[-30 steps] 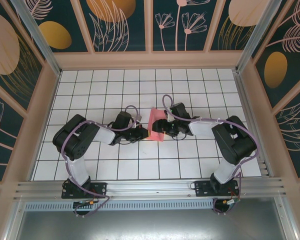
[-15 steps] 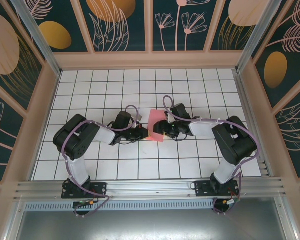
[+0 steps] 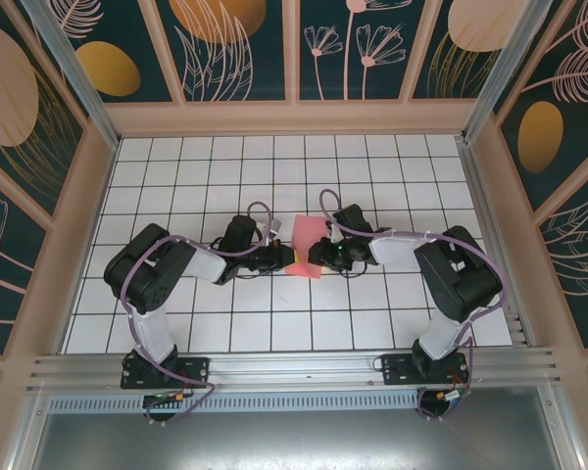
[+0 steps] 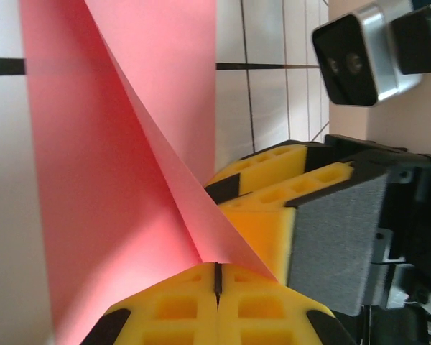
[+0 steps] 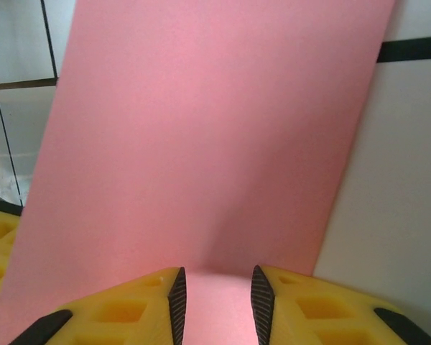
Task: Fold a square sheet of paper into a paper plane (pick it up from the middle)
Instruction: Fold the triangle a second time at the center of the table.
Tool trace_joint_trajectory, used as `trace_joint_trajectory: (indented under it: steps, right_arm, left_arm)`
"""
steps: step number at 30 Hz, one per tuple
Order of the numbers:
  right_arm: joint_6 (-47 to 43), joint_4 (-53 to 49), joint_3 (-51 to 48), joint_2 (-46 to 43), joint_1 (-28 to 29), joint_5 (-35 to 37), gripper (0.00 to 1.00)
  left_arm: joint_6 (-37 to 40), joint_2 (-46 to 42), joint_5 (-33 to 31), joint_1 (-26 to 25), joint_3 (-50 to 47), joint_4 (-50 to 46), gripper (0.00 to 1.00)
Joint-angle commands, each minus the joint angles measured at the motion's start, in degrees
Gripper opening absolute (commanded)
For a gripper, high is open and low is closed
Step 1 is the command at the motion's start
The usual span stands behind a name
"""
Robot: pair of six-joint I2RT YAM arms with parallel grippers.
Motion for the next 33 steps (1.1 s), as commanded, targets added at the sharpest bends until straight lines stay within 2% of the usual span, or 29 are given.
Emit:
trace_joint_trajectory:
  steps: [1, 7, 20, 33]
  right_arm:
    - [-0.8, -4.2, 0.1, 2.5, 0.3, 3.5, 0.34]
    - [-0.5, -5.3, 0.7, 1.8, 0.5, 3.6, 0.32]
    - [0.3, -5.3, 1.6, -0.1, 0.8, 4.9, 0.18]
    - [1.9, -2.8, 0.7, -2.0, 0.8, 5.3, 0.14]
  left_arm:
    - [-0.6, -0.6, 1.2, -0.3, 1.1, 2.4, 0.06]
    - [-2.0, 1.6, 1.0, -0.3, 2.2, 3.5, 0.07]
    - [-2.4, 0.5, 1.7, -0.6, 2.3, 4.7, 0.07]
    - [-3.6, 1.1, 1.9, -1.1, 2.6, 6.2, 0.07]
